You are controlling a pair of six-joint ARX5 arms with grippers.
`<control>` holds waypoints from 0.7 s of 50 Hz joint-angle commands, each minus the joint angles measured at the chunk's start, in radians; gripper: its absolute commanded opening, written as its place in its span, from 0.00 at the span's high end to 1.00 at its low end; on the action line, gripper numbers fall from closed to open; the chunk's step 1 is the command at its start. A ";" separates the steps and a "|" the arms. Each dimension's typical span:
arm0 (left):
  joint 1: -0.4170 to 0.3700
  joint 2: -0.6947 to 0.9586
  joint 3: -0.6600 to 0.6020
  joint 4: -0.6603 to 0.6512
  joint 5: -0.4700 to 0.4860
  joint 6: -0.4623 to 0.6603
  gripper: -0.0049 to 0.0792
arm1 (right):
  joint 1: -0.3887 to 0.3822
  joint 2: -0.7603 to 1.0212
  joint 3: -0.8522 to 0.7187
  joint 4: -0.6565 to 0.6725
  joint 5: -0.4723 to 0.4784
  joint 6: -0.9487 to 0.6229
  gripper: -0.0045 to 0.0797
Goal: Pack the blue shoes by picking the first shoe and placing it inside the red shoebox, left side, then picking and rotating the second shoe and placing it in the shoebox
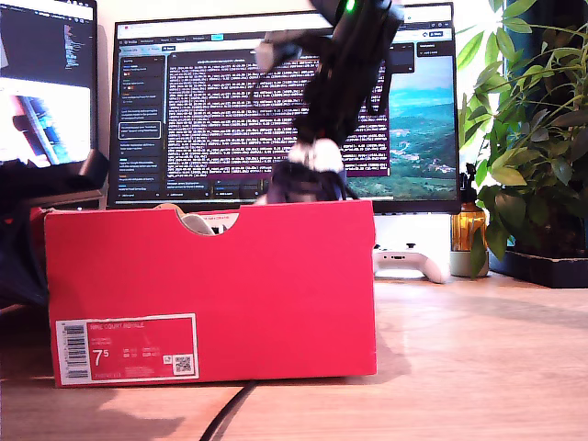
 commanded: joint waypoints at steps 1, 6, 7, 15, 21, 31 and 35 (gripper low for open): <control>0.001 0.005 -0.016 0.004 -0.002 0.004 0.96 | 0.016 0.014 0.043 0.008 -0.003 -0.017 0.96; 0.001 0.005 -0.016 0.004 -0.002 0.004 0.97 | 0.019 0.025 0.043 0.007 -0.001 -0.020 0.96; 0.001 0.005 -0.016 0.003 -0.002 0.004 0.96 | 0.019 0.026 0.043 0.008 -0.001 -0.020 0.95; 0.001 0.005 -0.016 0.004 -0.002 0.004 0.96 | 0.023 0.027 0.043 0.021 0.010 -0.019 0.74; 0.001 0.005 -0.016 0.003 -0.002 0.004 0.96 | 0.024 0.027 0.043 0.026 0.060 -0.015 0.66; 0.001 0.005 -0.016 0.003 -0.002 0.004 0.97 | 0.047 0.024 0.056 0.027 0.123 0.031 0.66; 0.001 0.005 -0.016 0.004 -0.002 0.004 0.96 | 0.061 0.024 0.086 0.017 0.146 0.068 0.66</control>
